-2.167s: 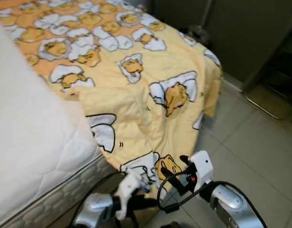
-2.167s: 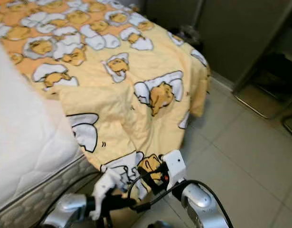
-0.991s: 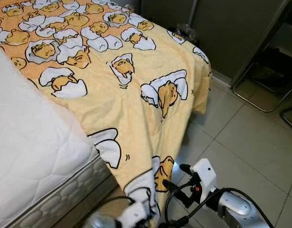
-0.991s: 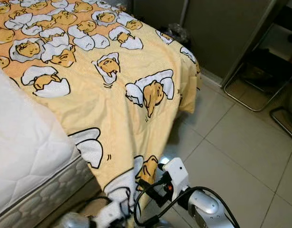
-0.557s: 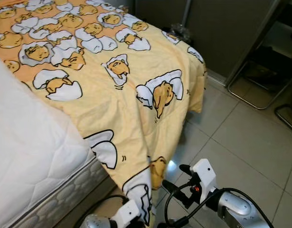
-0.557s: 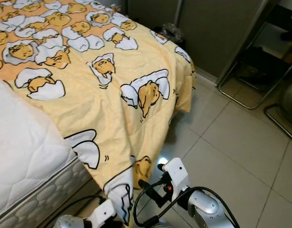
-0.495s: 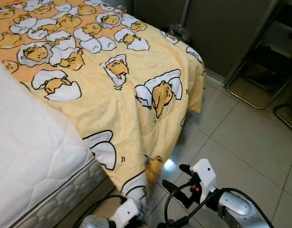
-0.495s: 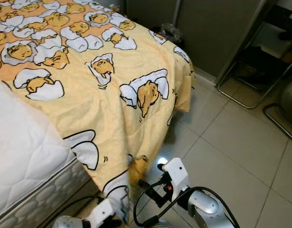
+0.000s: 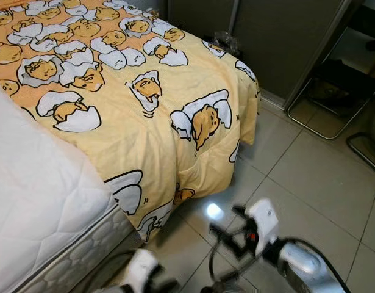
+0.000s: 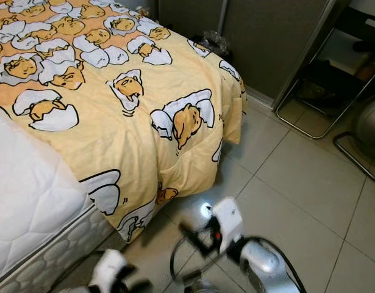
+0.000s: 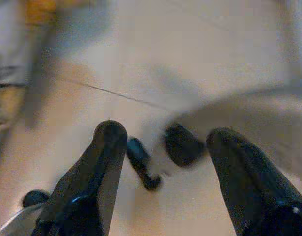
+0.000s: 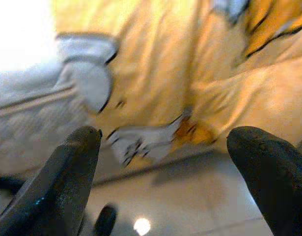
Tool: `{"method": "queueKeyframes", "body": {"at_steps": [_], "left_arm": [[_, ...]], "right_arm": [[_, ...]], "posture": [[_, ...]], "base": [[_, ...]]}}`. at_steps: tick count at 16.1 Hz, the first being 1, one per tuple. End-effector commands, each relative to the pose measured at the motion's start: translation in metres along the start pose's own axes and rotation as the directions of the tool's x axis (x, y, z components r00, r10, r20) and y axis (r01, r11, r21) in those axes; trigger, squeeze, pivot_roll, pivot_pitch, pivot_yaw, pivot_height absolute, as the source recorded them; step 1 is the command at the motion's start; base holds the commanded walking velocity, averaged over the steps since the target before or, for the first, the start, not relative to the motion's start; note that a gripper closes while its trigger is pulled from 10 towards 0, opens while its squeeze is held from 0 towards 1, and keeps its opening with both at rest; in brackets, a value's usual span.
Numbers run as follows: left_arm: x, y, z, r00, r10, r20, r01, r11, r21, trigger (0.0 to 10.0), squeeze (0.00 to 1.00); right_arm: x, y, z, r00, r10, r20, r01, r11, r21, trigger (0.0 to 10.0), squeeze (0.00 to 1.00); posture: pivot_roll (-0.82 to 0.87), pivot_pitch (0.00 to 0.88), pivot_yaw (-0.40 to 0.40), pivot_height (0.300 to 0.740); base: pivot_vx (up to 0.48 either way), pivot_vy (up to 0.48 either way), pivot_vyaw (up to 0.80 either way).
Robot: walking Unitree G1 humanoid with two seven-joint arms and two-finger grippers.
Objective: Clean up the room
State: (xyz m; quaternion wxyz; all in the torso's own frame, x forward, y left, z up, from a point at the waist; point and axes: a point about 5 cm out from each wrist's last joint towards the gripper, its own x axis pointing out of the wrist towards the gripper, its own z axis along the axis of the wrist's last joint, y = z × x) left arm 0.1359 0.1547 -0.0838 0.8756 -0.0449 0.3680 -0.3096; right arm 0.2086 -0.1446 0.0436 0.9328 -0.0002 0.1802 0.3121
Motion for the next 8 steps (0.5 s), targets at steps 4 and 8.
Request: {"method": "queueKeyframes", "body": {"at_steps": [4,8], "left_arm": [[-0.002,0.058,0.129,0.795,0.374,0.477,-0.355,0.925,-0.134,10.0,0.00],[-0.019,0.039,0.202,0.553,0.444,0.705,-0.476,0.863,-0.170,10.0,0.00]], "right_arm": [[0.007,-0.023,0.019,0.971,-0.205,0.126,0.202,0.979,0.037,10.0,0.00],[0.027,-0.026,0.034,0.960,-0.206,0.188,0.206,0.978,0.024,10.0,0.00]], "posture": [[-0.10,0.008,-0.021,0.740],[-0.08,0.000,-0.015,0.740]], "base": [[0.000,0.000,0.00],[0.000,0.000,0.00]]}}
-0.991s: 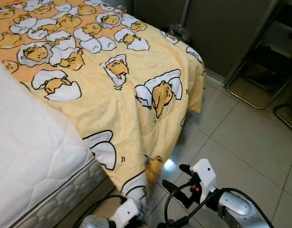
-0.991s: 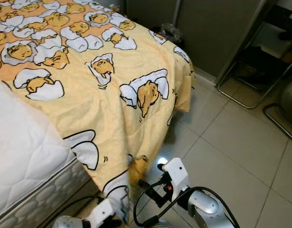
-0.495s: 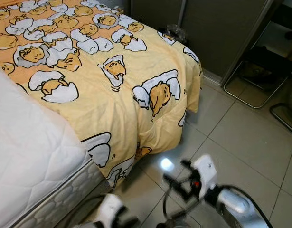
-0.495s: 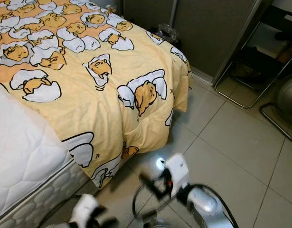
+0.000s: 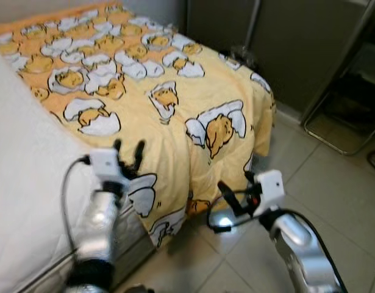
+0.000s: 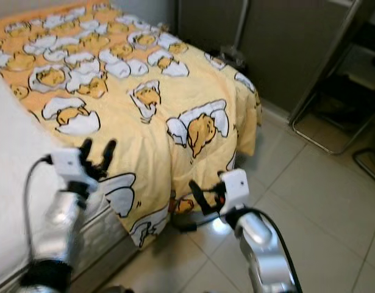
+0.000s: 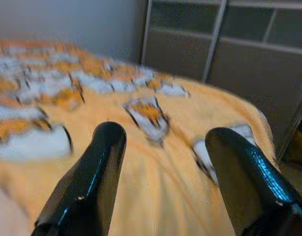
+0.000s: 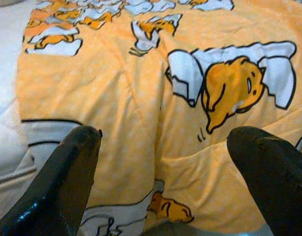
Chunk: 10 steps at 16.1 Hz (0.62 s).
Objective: Clean up the room
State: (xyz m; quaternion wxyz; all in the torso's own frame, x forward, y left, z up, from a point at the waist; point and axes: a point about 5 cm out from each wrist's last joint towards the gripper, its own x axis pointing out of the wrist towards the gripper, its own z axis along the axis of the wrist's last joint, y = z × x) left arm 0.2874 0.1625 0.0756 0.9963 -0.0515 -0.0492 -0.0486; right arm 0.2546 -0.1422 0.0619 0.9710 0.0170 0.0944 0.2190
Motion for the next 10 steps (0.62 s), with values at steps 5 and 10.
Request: {"method": "queueKeyframes", "body": {"at_steps": [5,10], "left_arm": [[0.000,0.004,0.024,0.994,0.104,0.014,-0.104,0.966,0.236,10.0,0.00],[-0.024,0.024,0.014,0.981,0.176,-0.081,-0.146,0.946,0.290,10.0,0.00]], "right_arm": [[0.028,-0.010,0.030,0.986,-0.092,0.137,0.098,0.994,-0.038,10.0,0.00],[0.023,-0.018,0.043,0.955,-0.177,0.237,0.180,0.984,0.009,10.0,0.00]], "posture": [[-0.05,0.000,-0.003,0.740],[-0.04,0.000,0.003,0.740]], "base": [[0.000,0.000,0.00],[0.000,0.000,0.00]]}}
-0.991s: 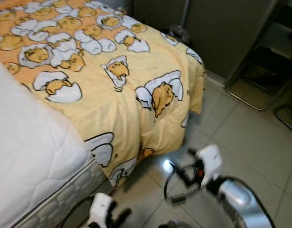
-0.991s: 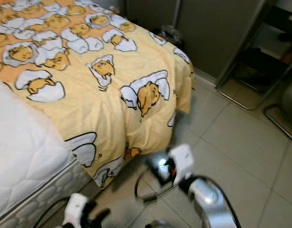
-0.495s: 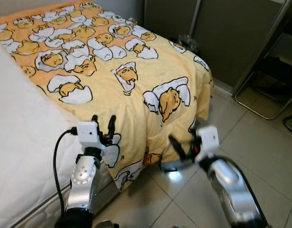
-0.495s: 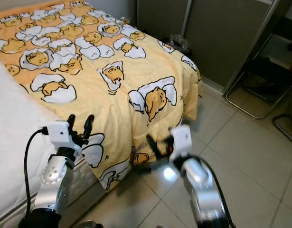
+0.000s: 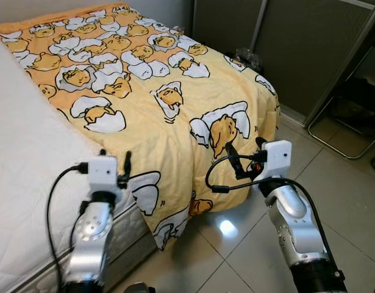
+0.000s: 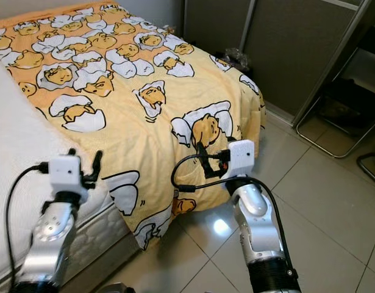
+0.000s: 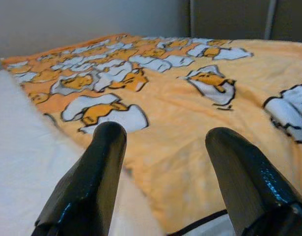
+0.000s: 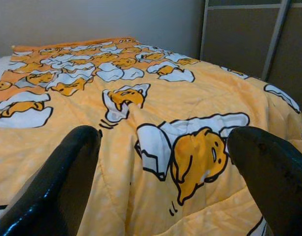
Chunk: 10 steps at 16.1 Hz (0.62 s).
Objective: Clean up the room
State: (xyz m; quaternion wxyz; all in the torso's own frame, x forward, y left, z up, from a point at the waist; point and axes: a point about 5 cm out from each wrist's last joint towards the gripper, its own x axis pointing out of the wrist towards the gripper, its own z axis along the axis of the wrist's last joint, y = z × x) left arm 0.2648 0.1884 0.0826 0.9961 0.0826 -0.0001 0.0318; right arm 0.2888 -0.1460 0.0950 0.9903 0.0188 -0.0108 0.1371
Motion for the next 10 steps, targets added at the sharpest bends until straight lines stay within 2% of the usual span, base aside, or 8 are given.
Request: {"method": "queueKeyframes", "body": {"at_steps": [1,3,8,10], "left_arm": [[-0.002,0.006,0.001,1.000,0.023,-0.013,-0.022,1.000,0.010,10.0,0.00],[-0.001,0.007,0.002,1.000,0.020,-0.021,-0.020,1.000,0.009,10.0,0.00],[0.006,0.002,0.002,0.997,0.053,-0.056,-0.054,0.999,-0.007,10.0,0.00],[0.005,0.006,-0.003,0.990,0.113,-0.086,-0.115,0.993,-0.018,10.0,0.00]], "right_arm": [[-0.006,-0.001,0.001,1.000,-0.020,0.014,0.020,1.000,0.016,10.0,0.00],[-0.011,0.000,-0.005,1.000,-0.021,-0.010,0.022,1.000,0.012,10.0,0.00],[0.001,0.006,-0.011,0.997,0.044,-0.066,-0.044,0.999,0.008,10.0,0.00],[0.008,0.002,-0.008,0.995,0.062,-0.076,-0.061,0.998,0.012,10.0,0.00]], "posture": [[-0.04,0.000,0.004,0.740],[-0.04,0.000,0.006,0.740],[-0.04,0.000,0.003,0.740],[-0.02,0.000,-0.013,0.740]], "base": [[0.000,0.000,0.00],[0.000,0.000,0.68],[0.000,-0.480,0.51],[0.000,-0.480,0.00]]}}
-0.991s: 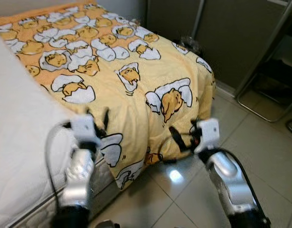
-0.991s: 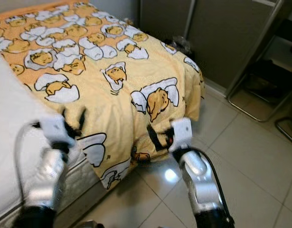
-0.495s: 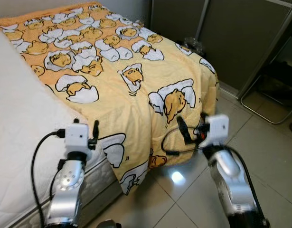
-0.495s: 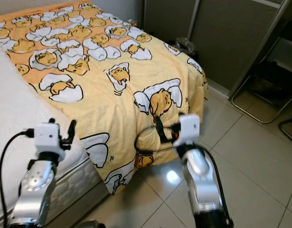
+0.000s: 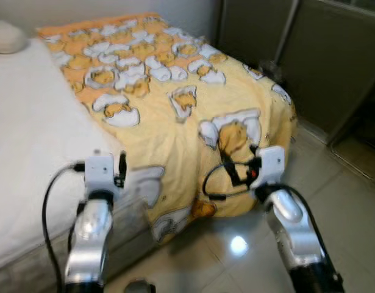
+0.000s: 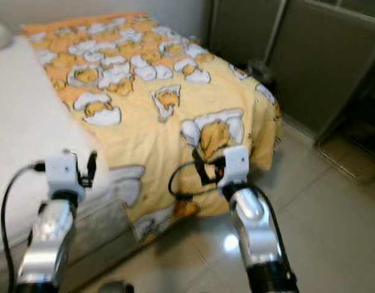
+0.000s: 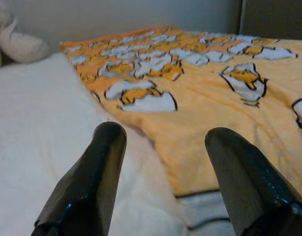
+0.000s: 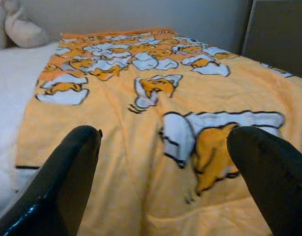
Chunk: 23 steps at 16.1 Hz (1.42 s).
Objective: Clean up the room
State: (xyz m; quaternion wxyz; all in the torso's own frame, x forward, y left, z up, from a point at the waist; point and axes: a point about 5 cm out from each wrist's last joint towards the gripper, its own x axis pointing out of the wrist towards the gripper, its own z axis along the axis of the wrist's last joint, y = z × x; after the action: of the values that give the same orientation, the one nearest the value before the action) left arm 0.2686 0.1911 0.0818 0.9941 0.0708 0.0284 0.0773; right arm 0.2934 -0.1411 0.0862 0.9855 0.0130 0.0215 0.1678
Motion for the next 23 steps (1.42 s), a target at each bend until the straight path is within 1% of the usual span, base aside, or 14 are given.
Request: {"method": "queueKeyframes", "body": {"at_steps": [1,2,6,8,9,10,11,12,14,17,18,20,21,23], "left_arm": [[0.002,0.004,-0.003,0.999,0.036,-0.025,-0.036,0.999,0.004,10.0,0.00],[0.002,0.005,-0.004,0.999,0.038,-0.028,-0.038,0.999,0.005,10.0,0.00],[0.009,0.010,-0.010,0.995,0.076,-0.070,-0.076,0.997,0.012,10.0,0.00],[0.009,0.007,-0.015,0.994,0.062,-0.090,-0.062,0.998,0.006,10.0,0.00],[0.008,0.003,-0.020,0.994,0.022,-0.108,-0.024,1.000,-0.015,10.0,0.00],[0.007,0.001,-0.023,0.994,-0.004,-0.111,0.003,1.000,-0.006,10.0,0.00],[0.000,0.003,-0.036,0.987,-0.064,-0.147,0.063,0.998,-0.009,10.0,0.00],[-0.002,0.005,-0.038,0.986,-0.077,-0.146,0.073,0.997,-0.032,10.0,0.00],[-0.006,0.012,-0.039,0.989,-0.075,-0.127,0.076,0.997,-0.001,10.0,0.00],[0.000,0.011,-0.034,0.992,-0.075,-0.098,0.075,0.997,-0.004,10.0,0.00],[0.007,0.007,-0.024,0.995,-0.092,-0.044,0.092,0.996,-0.009,10.0,0.00],[0.010,0.006,-0.014,0.993,-0.116,-0.003,0.115,0.993,-0.029,10.0,0.00],[0.011,0.007,-0.008,0.994,-0.106,0.023,0.107,0.994,-0.022,10.0,0.00],[0.013,0.006,-0.005,0.995,-0.094,0.029,0.095,0.995,-0.025,10.0,0.00]], "right_arm": [[0.003,-0.003,0.000,1.000,0.003,-0.013,-0.002,1.000,0.008,10.0,0.00],[0.004,-0.003,0.000,1.000,0.004,-0.014,-0.004,1.000,0.007,10.0,0.00],[0.007,0.000,0.000,0.999,0.041,-0.020,-0.041,0.999,0.007,10.0,0.00],[0.007,-0.001,-0.001,0.999,0.040,-0.023,-0.040,0.999,0.005,10.0,0.00],[0.006,-0.002,-0.003,0.999,0.039,-0.026,-0.039,0.999,0.005,10.0,0.00],[0.005,-0.003,-0.004,0.999,0.040,-0.029,-0.040,0.999,0.005,10.0,0.00],[0.002,-0.006,-0.008,0.999,0.035,-0.040,-0.034,0.999,0.004,10.0,0.00],[0.001,-0.007,-0.009,0.999,0.032,-0.043,-0.032,0.999,0.003,10.0,0.00],[-0.006,-0.014,-0.016,0.998,0.004,-0.063,-0.004,1.000,0.004,10.0,0.00],[-0.008,-0.018,-0.023,0.995,-0.056,-0.088,0.058,0.998,0.020,10.0,0.00],[-0.006,-0.016,-0.023,0.995,-0.061,-0.085,0.063,0.998,0.021,10.0,0.00],[-0.005,-0.015,-0.021,0.996,-0.063,-0.071,0.063,0.998,-0.001,10.0,0.00],[-0.006,-0.015,-0.020,0.996,-0.069,-0.055,0.070,0.997,0.016,10.0,0.00],[-0.006,-0.014,-0.020,0.997,-0.067,-0.041,0.068,0.997,0.043,10.0,0.00]], "posture": [[-0.02,0.000,-0.016,0.740],[-0.02,0.000,-0.019,0.740],[0.00,0.000,-0.035,0.740],[0.00,0.000,-0.035,0.740],[-0.01,0.000,-0.033,0.740],[0.00,0.000,-0.031,0.740],[-0.01,0.000,-0.027,0.740],[-0.01,0.000,-0.027,0.740],[0.00,0.000,-0.020,0.740],[0.00,0.000,-0.018,0.740],[0.00,0.000,-0.017,0.740],[-0.01,0.000,-0.010,0.740],[-0.01,0.000,-0.010,0.740],[-0.01,0.000,-0.003,0.740]], "base": [[0.000,-0.480,0.00],[0.000,-0.480,0.00],[0.000,0.000,0.00],[0.000,-0.480,0.00],[0.000,0.000,0.00],[0.000,0.000,0.00],[0.000,0.000,0.00],[0.000,0.000,0.00],[0.000,0.000,0.00],[0.000,0.000,0.00],[0.000,0.000,0.00],[0.000,0.000,0.00],[0.480,0.000,0.00],[0.480,0.000,0.00]]}}
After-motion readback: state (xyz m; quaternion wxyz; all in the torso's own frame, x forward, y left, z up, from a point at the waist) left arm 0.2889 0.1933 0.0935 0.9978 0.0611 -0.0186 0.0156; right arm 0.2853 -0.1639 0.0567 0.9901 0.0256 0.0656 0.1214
